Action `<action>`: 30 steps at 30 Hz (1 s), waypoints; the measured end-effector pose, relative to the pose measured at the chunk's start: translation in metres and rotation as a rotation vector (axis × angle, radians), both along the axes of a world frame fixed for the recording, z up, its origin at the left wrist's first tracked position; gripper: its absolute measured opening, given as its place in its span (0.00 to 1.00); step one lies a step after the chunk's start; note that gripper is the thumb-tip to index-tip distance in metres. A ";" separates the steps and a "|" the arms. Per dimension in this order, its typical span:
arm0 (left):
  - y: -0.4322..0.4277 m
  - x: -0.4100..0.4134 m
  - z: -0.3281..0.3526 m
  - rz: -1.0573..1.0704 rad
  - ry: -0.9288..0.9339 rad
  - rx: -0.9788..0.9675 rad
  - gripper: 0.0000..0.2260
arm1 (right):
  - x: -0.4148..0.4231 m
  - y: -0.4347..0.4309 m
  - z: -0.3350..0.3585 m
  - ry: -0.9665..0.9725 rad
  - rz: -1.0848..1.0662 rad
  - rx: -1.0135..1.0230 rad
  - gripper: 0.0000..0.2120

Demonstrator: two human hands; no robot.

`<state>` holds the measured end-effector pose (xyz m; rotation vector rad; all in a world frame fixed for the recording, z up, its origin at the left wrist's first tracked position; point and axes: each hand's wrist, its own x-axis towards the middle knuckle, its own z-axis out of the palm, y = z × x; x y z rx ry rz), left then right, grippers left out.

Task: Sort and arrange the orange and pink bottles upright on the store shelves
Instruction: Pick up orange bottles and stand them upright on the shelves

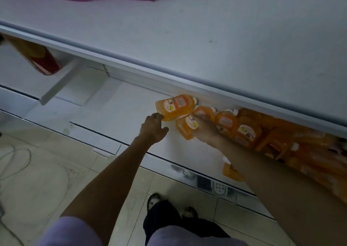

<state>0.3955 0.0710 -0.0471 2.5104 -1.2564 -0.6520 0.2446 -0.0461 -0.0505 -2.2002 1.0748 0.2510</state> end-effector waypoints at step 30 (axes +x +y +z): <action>-0.010 0.028 -0.039 -0.270 -0.387 0.149 0.28 | 0.006 0.056 -0.048 -0.027 -0.180 -0.327 0.22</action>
